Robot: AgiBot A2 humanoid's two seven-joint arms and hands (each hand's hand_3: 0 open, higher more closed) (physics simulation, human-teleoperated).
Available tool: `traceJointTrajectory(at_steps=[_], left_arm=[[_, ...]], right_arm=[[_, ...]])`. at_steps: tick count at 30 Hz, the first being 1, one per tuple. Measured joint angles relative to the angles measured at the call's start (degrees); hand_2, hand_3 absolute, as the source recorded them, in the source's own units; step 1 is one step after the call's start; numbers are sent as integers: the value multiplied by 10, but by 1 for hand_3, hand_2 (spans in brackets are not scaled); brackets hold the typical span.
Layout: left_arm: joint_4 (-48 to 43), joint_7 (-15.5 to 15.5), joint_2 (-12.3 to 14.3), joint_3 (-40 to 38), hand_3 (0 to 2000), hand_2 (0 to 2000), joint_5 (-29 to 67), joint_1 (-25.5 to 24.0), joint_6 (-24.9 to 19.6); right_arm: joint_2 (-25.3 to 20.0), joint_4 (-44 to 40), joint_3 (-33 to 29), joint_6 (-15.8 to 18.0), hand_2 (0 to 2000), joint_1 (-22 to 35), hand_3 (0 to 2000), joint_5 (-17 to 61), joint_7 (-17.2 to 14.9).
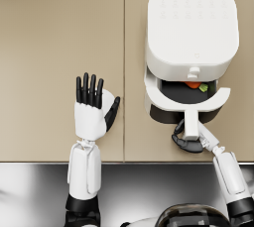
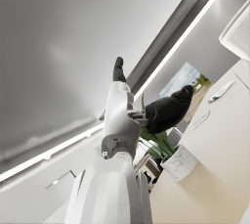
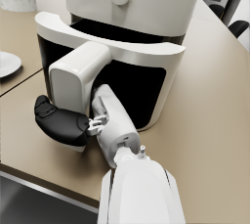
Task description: Pick up the carrot and place it into the air fryer
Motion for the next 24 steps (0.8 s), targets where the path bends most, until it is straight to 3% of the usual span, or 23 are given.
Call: traceJointTrajectory(at_steps=[6,13,24], left_arm=[[12,0,2,-21,0,0,0,4,0],[12,0,4,-31,0,0,0,4,0],[9,0,5,-36,0,0,0,-3,0]], right_arm=[[-31,-78,-15,1,2000,70,2000,1,-6],[-76,-242,-26,-14,2000,185,2000,0,0],[-75,-278,-15,11,2000,209,2000,-3,17]])
